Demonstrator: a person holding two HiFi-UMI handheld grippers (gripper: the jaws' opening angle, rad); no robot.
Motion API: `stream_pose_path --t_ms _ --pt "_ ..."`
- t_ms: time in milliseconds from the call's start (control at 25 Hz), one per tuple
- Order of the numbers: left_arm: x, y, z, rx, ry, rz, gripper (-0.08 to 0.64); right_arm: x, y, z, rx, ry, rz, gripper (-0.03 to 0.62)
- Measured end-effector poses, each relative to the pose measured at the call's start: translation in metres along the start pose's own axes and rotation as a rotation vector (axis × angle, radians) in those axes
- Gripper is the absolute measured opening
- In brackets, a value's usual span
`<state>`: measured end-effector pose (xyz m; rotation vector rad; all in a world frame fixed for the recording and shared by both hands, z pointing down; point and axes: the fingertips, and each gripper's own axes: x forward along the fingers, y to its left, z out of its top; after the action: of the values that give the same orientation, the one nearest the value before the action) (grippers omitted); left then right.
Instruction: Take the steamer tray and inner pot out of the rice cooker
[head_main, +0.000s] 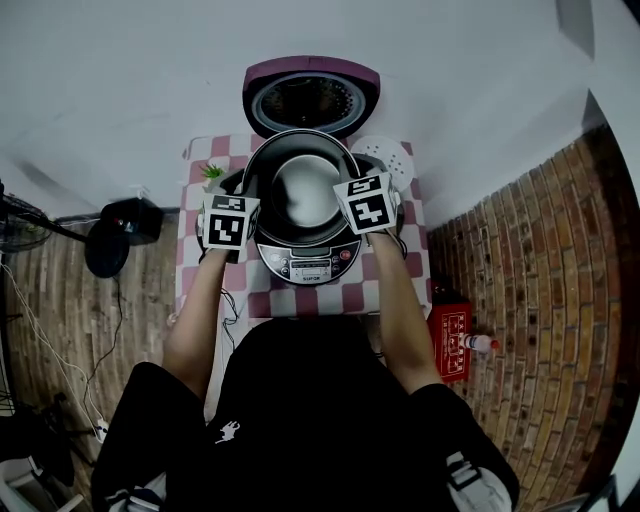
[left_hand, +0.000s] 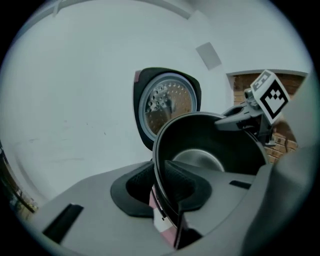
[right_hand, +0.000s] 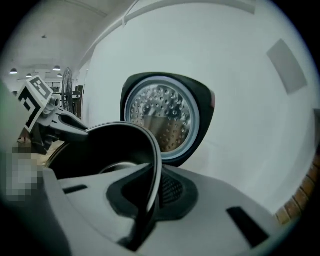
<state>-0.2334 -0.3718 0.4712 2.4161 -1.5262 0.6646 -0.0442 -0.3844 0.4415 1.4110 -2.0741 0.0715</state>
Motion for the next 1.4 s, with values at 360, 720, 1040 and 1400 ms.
stream_pose_path --t_ms 360,720,1040,1400 --pt "-0.036 -0.023 0.051 0.020 -0.138 0.076 0.061 -0.048 -0.026 0.024 0.015 -0.178 -0.040 0.006" --pt "-0.057 -0.079 0.090 0.043 -0.204 0.099 0.057 -0.102 -0.071 0.018 0.016 -0.280 -0.076 0.006" --pt "-0.060 -0.138 0.099 0.051 -0.216 0.096 0.055 -0.141 -0.108 -0.013 0.020 -0.312 -0.098 0.006" --pt "-0.057 -0.209 0.107 0.065 -0.225 0.077 0.055 -0.179 -0.153 -0.056 0.038 -0.326 -0.108 0.006"
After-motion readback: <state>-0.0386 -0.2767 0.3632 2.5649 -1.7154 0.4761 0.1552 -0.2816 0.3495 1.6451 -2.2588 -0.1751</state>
